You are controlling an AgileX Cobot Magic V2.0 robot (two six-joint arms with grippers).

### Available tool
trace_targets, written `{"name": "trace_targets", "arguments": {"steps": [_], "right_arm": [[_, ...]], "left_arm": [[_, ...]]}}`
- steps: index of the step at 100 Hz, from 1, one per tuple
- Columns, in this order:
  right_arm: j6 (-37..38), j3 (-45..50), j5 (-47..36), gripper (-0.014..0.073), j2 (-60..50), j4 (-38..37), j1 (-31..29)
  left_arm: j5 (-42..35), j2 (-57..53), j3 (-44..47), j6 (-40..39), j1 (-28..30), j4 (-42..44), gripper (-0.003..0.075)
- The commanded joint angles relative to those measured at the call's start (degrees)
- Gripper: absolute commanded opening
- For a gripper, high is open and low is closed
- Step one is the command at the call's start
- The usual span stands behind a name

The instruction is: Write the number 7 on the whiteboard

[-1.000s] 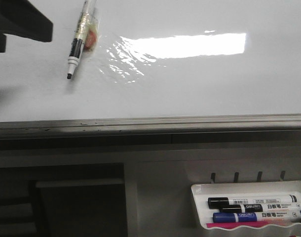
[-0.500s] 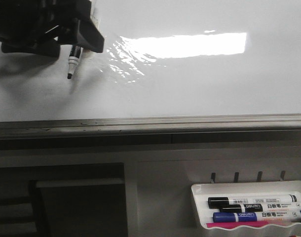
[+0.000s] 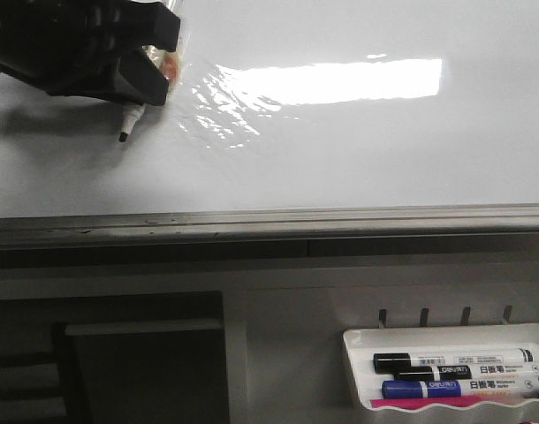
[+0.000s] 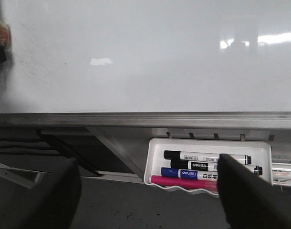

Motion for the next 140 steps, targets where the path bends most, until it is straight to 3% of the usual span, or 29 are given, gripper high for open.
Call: {"name": "trace_targets", "arguments": {"steps": [1, 8, 27, 48, 77, 120, 132, 140], "right_arm": [[-0.8, -2.1, -2.0, 0.0521, 0.7, 2.0, -0.3], [-3.7, -2.1, -0.3, 0.0521, 1.3, 5.0, -0.3], [-16.9, -4.9, 7.7, 0.0521, 6.7, 21.8, -0.3], [-23.5, -13.1, 18.5, 0.0521, 15.2, 30.1, -0.3], [-25.5, -21.9, 27.6, 0.0521, 25.2, 31.8, -0.3], [-27.0, -28.4, 31.3, 0.0519, 38.6, 31.3, 10.5], [-27.8, -29.6, 32.2, 0.0426, 40.8, 31.0, 12.0], [-28.7, -30.0, 32.2, 0.0304, 41.8, 31.0, 12.5]], "left_arm": [[-0.2, -3.3, -1.6, 0.1, 0.0, 2.1, -0.0020], [2.6, -5.1, -1.6, 0.1, -0.4, 5.4, -0.0020], [12.4, -10.8, -1.6, 0.1, -4.8, 13.5, -0.0020], [21.5, -12.2, -1.6, 0.1, -14.0, 17.7, -0.0020], [18.5, -12.2, -1.6, 0.1, -22.5, 18.7, -0.0020], [16.8, -12.2, -1.6, 0.1, -23.3, 20.2, -0.0020], [16.5, -12.2, -1.6, 0.1, -23.3, 20.2, -0.0020], [16.4, -12.2, -1.6, 0.1, -23.3, 20.8, -0.0020]]}}
